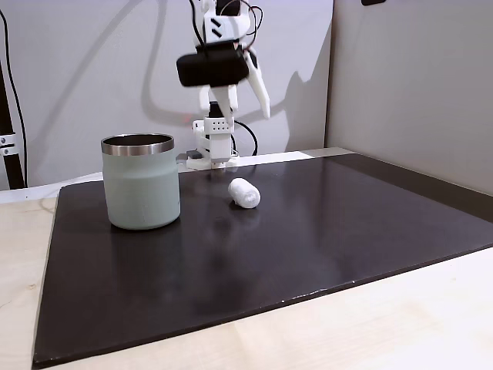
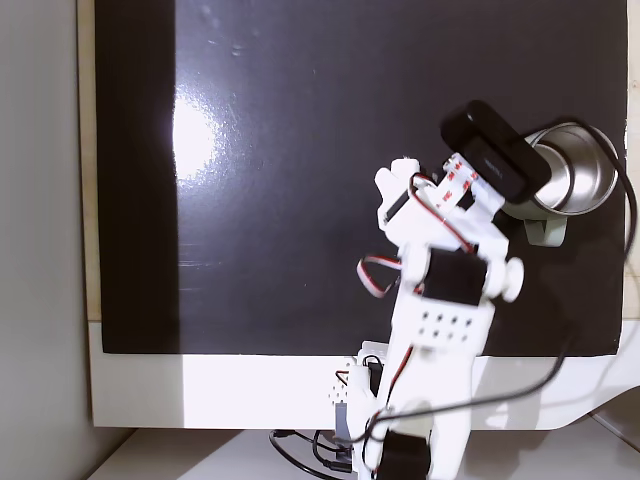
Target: Grasp a gauze and put it in the cup.
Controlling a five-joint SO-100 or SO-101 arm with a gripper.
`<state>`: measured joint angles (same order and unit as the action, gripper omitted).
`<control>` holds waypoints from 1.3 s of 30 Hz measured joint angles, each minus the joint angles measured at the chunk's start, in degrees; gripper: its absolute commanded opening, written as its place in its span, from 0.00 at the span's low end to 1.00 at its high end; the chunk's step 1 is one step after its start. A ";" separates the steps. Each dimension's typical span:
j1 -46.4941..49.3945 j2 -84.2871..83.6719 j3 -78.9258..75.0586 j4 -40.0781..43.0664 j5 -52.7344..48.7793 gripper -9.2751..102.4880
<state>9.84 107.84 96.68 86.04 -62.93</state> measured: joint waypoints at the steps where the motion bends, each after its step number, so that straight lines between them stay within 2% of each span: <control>1: 0.26 -1.76 -1.05 1.23 -2.37 0.39; 9: 2.02 -18.02 -15.73 11.69 -13.18 0.39; 15: 4.22 -28.65 -27.77 13.54 -15.73 0.39; 24: 4.92 -39.46 -30.59 13.27 -16.08 0.38; 39: 2.99 -50.89 -29.00 3.78 -11.34 0.37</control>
<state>12.83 56.95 67.68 89.82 -74.27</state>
